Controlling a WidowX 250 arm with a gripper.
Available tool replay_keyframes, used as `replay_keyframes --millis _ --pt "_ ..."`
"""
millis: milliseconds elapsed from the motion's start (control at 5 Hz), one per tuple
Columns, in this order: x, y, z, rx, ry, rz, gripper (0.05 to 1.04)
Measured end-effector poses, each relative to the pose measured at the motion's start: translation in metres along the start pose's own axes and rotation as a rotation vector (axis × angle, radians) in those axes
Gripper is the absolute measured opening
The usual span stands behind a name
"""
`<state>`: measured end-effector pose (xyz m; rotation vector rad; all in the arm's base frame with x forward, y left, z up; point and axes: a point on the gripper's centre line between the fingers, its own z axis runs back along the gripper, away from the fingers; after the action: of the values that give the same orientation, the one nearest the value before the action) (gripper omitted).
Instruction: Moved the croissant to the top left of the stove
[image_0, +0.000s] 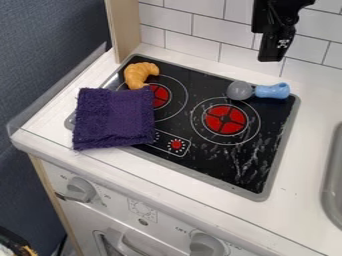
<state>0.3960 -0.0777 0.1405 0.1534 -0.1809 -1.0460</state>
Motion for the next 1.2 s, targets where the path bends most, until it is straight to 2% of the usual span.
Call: replay_keyframes --millis 200,400,600,800,1000,1200 --pt "-0.001 -0.005 -0.015 -0.032 0.024 0.001 1.001" --pt "-0.033 -0.004 -0.032 -0.080 0.063 0.125 1.000" --pt "-0.077 0.011 -0.024 -0.059 0.090 0.301 1.001" --pt "-0.107 0.011 -0.030 -0.084 0.121 0.428 1.000" --pt "-0.146 0.027 -0.031 -0.078 0.139 0.593 1.000" --pt "-0.160 0.030 -0.042 -0.087 0.179 0.675 1.001"
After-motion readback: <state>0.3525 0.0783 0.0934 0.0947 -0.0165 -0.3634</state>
